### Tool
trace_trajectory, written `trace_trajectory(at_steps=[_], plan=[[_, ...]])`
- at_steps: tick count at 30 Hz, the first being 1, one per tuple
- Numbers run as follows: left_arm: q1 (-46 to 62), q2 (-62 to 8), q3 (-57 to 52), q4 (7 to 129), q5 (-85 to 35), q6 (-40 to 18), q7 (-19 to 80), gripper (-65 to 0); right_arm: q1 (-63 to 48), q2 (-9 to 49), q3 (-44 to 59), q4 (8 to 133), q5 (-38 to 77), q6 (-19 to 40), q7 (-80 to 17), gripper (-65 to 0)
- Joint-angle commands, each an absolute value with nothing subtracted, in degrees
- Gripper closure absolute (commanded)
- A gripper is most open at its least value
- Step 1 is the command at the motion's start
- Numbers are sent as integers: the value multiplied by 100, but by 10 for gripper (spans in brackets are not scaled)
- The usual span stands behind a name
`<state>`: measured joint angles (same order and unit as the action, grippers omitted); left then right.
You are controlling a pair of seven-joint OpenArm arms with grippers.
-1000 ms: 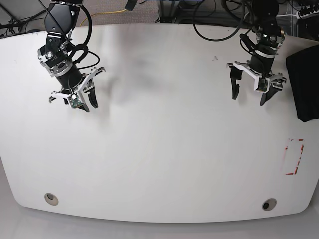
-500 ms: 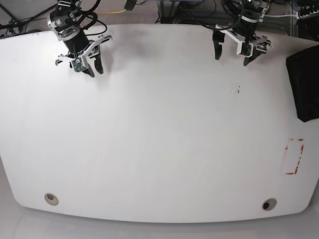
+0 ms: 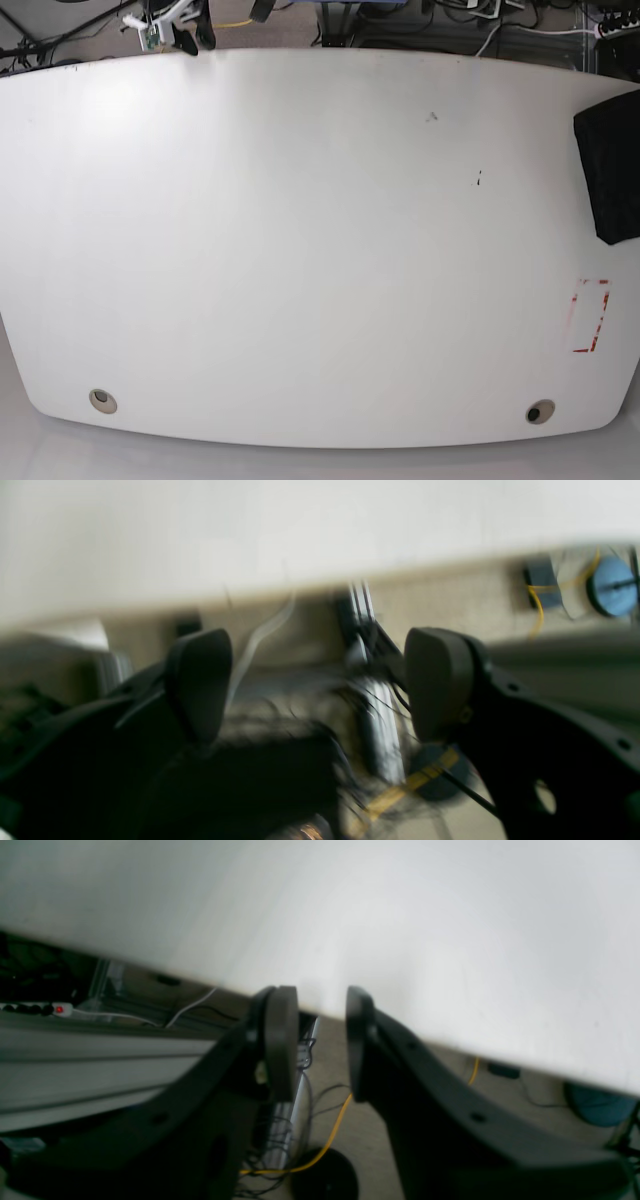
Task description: Fold the T-shirt properly
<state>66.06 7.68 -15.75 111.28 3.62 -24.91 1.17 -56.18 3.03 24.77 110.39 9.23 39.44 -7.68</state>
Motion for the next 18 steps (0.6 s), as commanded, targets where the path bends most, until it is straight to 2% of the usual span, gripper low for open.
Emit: trace_trajectory(at_steps=[1,8,12,18], plan=[[6721,629,-1569,10941,101,-2501,-13,-497,-5991,180,2466,10879,1015,3987,-347,-152],[6246,136,-1279,9429,-4,-2501,-13,-496,-6123,22,2448,9429,963,3996,57,-152],[5666,31,-1288,8189,-13,-2501,-31,-443,-5640,40,2448,8356,875,4000,66,-152],[4576,-145,-1270,6132,4,-2501,-40,-436,-4725,145,2448,6844,110,3987,110,-152]])
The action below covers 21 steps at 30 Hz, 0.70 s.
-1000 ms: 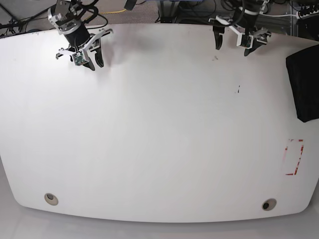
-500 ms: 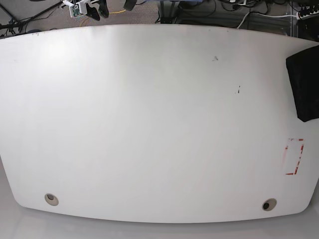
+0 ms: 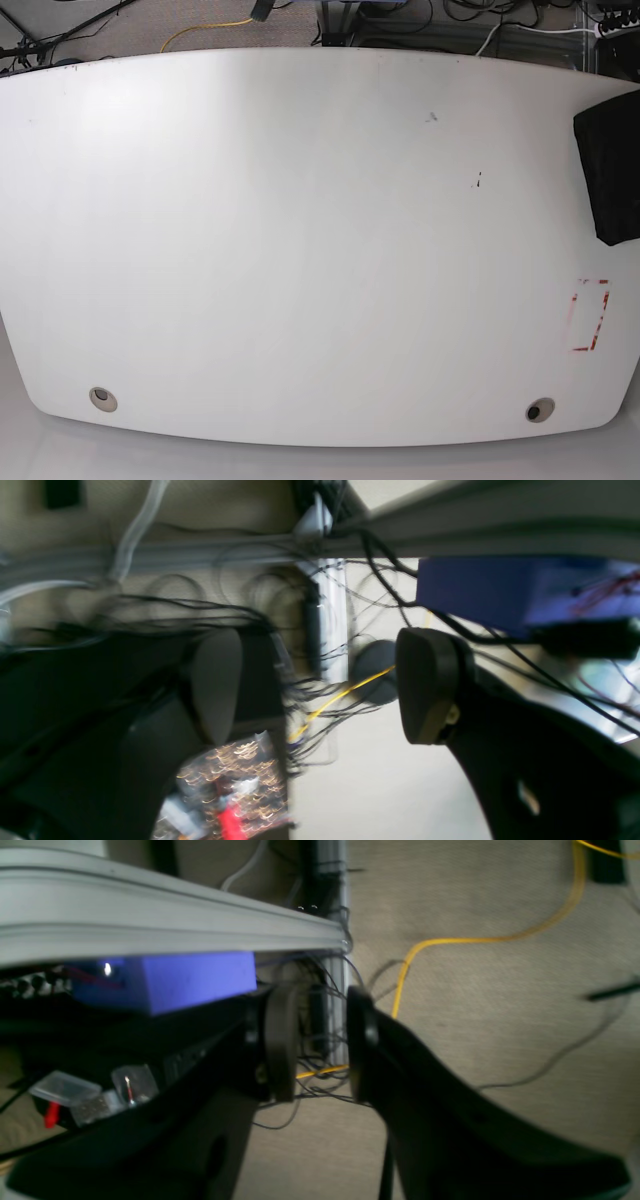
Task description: Fold the T-shirt properly
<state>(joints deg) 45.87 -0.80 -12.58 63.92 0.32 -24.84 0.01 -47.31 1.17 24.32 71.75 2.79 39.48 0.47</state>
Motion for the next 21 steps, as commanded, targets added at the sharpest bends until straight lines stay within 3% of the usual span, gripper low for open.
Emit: trace_trajectory(at_steps=[1,4,10,15,21], plan=[[4374,-154,-1270,5815,4,-2501,-40,-436,-4558,145,2448,6589,-22,3978,198,-152],[3732,-180,-1288,4813,22,-2501,-40,-436,-4092,154,2457,5895,-470,3943,497,-152],[2686,-382,-1297,3020,4,-2440,-215,-433,-3345,154,2457,4796,-1218,3266,760,-152],[2026,-426,-1051,1640,40,-1508,-1051,-438,-2782,163,2457,4004,-1675,2809,760,-154],[1095,-505,-312,365,-4,-787,-1218,-438,-2141,347,2448,3143,-1771,2360,760,-159]])
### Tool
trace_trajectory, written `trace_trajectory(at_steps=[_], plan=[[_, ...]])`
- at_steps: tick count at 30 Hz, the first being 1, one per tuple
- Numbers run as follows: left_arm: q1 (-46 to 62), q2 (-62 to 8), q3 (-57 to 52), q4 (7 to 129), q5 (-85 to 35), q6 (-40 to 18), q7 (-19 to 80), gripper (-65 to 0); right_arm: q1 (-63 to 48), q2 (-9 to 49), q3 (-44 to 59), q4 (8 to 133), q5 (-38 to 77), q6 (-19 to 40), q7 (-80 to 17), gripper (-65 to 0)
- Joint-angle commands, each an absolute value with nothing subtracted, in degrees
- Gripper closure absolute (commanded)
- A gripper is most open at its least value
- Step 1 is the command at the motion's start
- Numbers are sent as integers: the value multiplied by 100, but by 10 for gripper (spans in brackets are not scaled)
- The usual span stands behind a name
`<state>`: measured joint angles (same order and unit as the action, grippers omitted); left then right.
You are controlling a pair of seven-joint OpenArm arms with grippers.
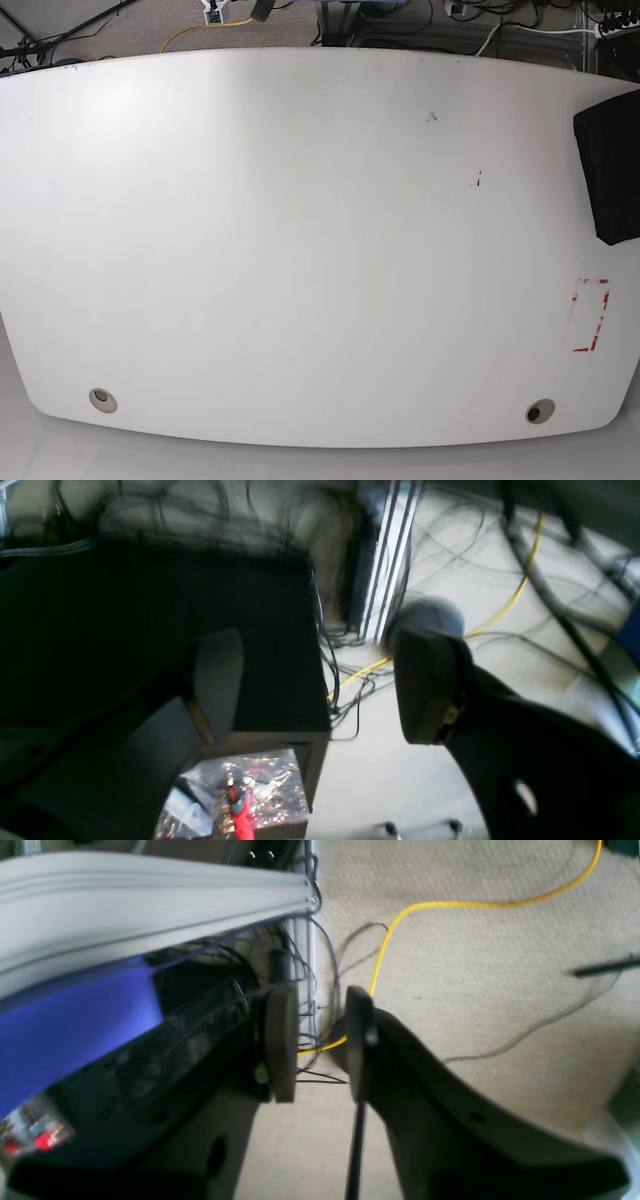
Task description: Fold the T-shirt properly
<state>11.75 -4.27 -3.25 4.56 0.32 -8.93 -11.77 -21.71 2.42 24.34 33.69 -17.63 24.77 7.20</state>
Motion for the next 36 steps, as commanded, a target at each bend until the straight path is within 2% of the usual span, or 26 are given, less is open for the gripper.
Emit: trace_trajectory(at_steps=[1,8,19,24,36], plan=[[1007,-497,-303,321,-4,-708,-1218,-438,-2053,391,2448,2985,-1771,2290,760,-159],[673,-488,-312,286,-4,-338,-760,-439,-1332,699,2448,1991,-1771,1991,769,-160],[620,-488,-321,338,-13,-338,-558,-442,-1182,699,2448,1974,-2229,1947,760,-160],[611,-488,-321,338,-13,-330,-558,-500,-1182,681,2448,1965,-2237,1947,760,-160],[497,-488,-312,338,-13,-330,-558,-501,-1121,611,2448,1965,-2246,1956,760,-160]])
